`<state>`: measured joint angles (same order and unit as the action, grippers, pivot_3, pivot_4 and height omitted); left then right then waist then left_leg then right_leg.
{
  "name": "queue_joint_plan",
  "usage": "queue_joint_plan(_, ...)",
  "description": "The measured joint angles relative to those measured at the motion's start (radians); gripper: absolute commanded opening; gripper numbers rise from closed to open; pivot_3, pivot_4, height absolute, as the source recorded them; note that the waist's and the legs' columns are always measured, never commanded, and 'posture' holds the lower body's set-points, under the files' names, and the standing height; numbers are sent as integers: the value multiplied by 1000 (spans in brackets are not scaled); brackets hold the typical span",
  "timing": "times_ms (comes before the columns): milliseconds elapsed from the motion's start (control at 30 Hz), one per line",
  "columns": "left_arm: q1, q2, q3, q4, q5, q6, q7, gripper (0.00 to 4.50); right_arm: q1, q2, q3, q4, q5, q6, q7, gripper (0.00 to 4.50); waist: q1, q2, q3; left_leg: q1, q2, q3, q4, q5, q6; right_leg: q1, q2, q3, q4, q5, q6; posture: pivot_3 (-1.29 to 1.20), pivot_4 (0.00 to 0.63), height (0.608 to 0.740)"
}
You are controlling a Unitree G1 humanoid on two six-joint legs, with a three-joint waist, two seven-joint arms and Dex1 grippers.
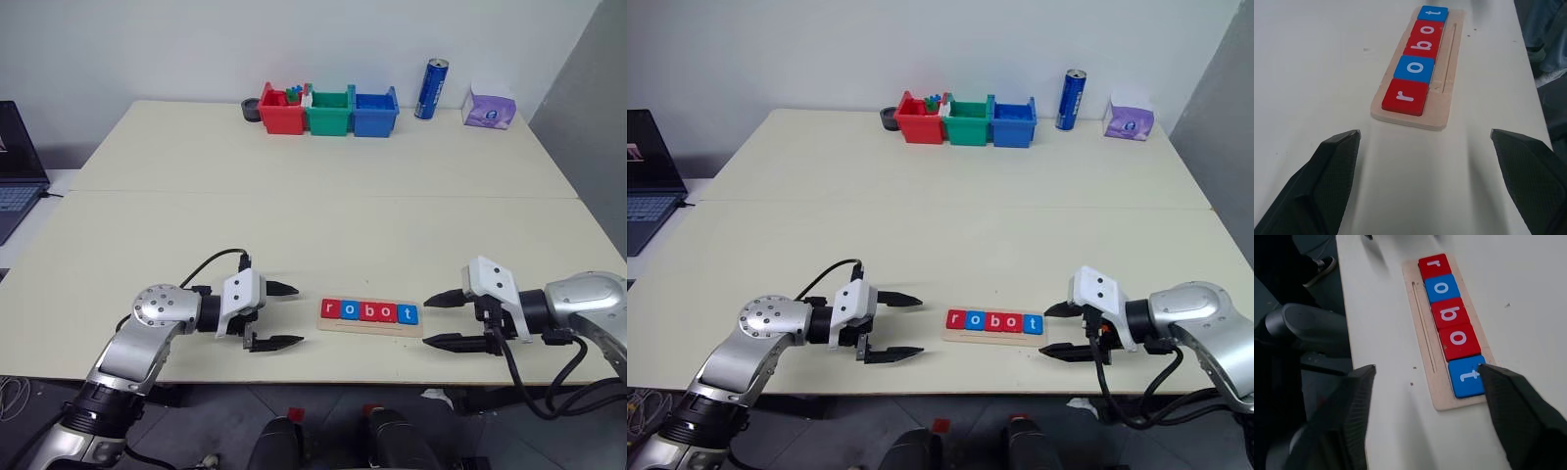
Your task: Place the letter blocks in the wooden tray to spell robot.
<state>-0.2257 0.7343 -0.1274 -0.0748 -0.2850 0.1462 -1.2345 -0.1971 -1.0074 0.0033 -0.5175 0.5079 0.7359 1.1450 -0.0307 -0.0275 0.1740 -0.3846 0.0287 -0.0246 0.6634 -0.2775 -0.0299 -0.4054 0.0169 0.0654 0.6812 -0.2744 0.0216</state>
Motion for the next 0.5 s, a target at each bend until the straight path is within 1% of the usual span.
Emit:
queue_joint_plan(233,-25,0,10,-15,-16,21,4,4500,-13,-10,-46,21,31,-3,6,4477,0,0,0,0,0,0,0,0,0,0,0,0,0,0,0,0,150,740)
queue_joint_plan(500,-25,0,9,-14,-8,-5,0,4500,-26,-13,-45,55,-14,-83,5,4477,0,0,0,0,0,0,0,0,0,0,0,0,0,0,0,0,150,740)
